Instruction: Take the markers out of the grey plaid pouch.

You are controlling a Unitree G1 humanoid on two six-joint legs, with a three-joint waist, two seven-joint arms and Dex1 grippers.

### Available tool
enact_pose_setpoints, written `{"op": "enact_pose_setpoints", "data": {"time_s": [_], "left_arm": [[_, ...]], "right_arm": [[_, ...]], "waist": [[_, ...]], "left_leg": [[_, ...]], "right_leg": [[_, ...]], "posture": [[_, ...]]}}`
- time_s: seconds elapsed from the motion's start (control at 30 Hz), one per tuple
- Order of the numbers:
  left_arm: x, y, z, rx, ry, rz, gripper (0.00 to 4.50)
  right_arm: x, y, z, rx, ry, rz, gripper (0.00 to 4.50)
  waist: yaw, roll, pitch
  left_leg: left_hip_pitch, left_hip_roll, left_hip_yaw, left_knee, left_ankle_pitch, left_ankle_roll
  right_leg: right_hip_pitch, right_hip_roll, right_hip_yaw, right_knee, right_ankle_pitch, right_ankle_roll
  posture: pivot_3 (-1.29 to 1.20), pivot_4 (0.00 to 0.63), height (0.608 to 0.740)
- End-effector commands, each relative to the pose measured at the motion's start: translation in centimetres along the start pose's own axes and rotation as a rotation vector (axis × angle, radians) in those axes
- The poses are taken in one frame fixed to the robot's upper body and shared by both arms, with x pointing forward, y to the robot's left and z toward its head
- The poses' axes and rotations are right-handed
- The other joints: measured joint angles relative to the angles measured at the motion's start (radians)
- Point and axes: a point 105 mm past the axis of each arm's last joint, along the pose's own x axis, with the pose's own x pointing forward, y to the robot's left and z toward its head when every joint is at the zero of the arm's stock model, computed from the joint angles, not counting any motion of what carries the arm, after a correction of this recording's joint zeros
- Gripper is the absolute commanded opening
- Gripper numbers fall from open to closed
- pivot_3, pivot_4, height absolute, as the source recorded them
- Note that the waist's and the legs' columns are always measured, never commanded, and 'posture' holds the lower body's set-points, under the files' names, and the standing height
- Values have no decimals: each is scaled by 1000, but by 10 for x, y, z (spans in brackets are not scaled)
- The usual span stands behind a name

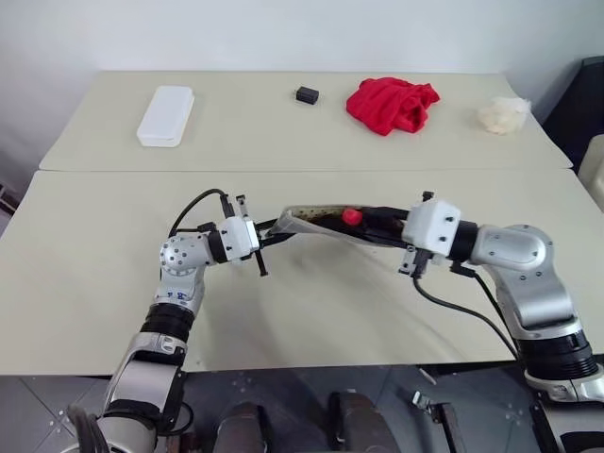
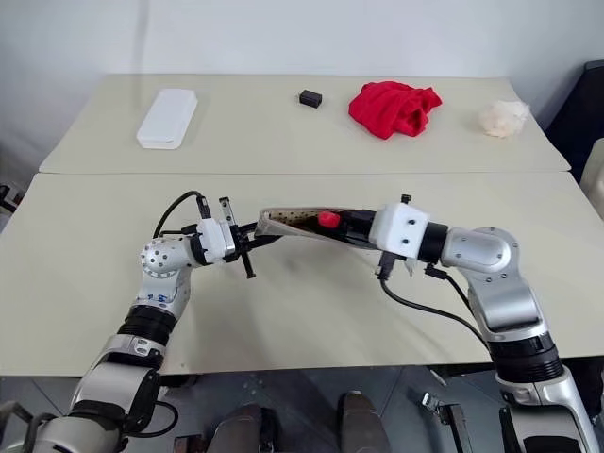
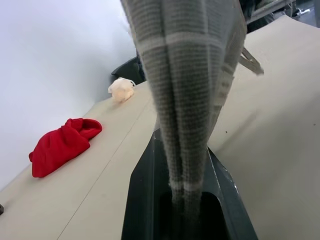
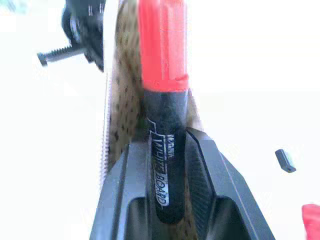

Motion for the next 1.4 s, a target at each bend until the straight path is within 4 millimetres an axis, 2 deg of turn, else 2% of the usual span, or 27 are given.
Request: {"op": "enact_pose_setpoints", "data": {"time_s": [0.03, 0.1, 0.27, 0.4, 0.47, 0.53, 0.6, 0.67, 0.8, 0.87, 0.97, 1.1, 1.23, 1.3, 1.4], "left_arm": [[-11, 8, 6, 38, -5, 27, 0], [-12, 8, 6, 38, -1, 27, 0], [-11, 7, 6, 36, -4, 19, 0], [-11, 5, 6, 35, -6, 12, 0], [-11, 5, 6, 35, -6, 13, 0], [-11, 4, 6, 34, -6, 14, 0], [-12, 4, 6, 30, -8, 17, 0], [-12, 4, 6, 29, -10, 18, 0], [-11, 4, 6, 28, -14, 23, 0], [-10, 4, 7, 25, -20, 35, 0], [-9, 1, 9, 21, -33, 33, 0], [-6, -1, 16, 18, -61, 21, 0], [-4, -1, 22, 24, -76, 10, 0], [-4, 0, 24, 26, -80, 12, 0], [-4, 2, 24, 26, -81, 21, 0]], "right_arm": [[-12, 2, 20, -1, -95, 18, 600], [-13, 1, 23, 15, -116, -1, 600], [-19, -25, 51, 165, -275, -169, 600], [-38, -52, 67, 297, -334, -262, 600], [-55, -61, 64, 396, -290, -243, 600], [-74, -65, 52, 517, -184, -216, 600], [-100, -67, 21, 668, 39, -234, 600], [-122, -64, -2, 789, 205, -253, 600], [-148, -52, -35, 931, 465, -276, 600], [-158, -40, -59, 959, 640, -286, 600], [-159, -31, -92, 1000, 790, -342, 600], [-156, -30, -120, 964, 868, -397, 600], [-155, -30, -131, 940, 879, -408, 600], [-154, -32, -130, 922, 862, -406, 1318], [-152, -46, -119, 863, 776, -418, 2242]], "waist": [[1, 0, 0], [2, 0, 0], [3, 0, 0], [5, 0, 0], [9, 0, 0], [15, 0, 0], [20, 0, 0], [26, 0, 0], [25, 0, 0], [23, 0, 0], [22, 0, 0], [20, 0, 0], [30, 0, 0], [30, 0, 0], [28, 0, 0]], "left_leg": [[0, 0, 0, 0, 0, 0], [0, 0, 0, 0, 0, 0], [0, 0, 0, 1, 0, 0], [0, 0, 0, 1, 0, 0], [0, 0, 0, 1, 0, 0], [0, 0, 0, 1, 0, 0], [0, 0, 0, 1, 0, 1], [0, 0, 0, 0, 0, 1], [0, 0, 0, 0, 0, 1], [0, 1, 1, 0, 0, 1], [0, 1, 1, 0, 0, 1], [-1, 1, 2, 0, 0, 1], [-2, 1, 3, 1, 0, 1], [-2, 1, 3, 1, 0, 1], [-2, 1, 3, 1, 0, 1]], "right_leg": [[0, 0, 0, 0, 0, 0], [0, 0, 0, 0, 0, 0], [0, 0, 0, 1, 0, 0], [0, 0, 0, 2, 0, 0], [0, 0, 0, 1, 0, 0], [0, 0, 0, 1, 0, 0], [0, 0, 0, 0, 0, -1], [0, 0, 1, -2, 1, -1], [0, 0, 1, -2, 1, -1], [0, 0, 1, -2, 1, -1], [-1, 0, 1, -2, 1, -1], [-2, 0, 1, -2, 1, -2], [-2, 0, 1, -2, 1, -1], [-2, 0, 1, -3, 2, 0], [-2, 0, 1, -4, 3, 0]], "posture": [[0, 150, 740], [0, 150, 740], [0, 150, 740], [0, 150, 740], [0, 150, 740], [0, 150, 740], [0, 150, 740], [0, 150, 740], [0, 150, 740], [0, 150, 740], [0, 150, 740], [0, 150, 740], [0, 150, 740], [0, 150, 740], [0, 150, 740]]}}
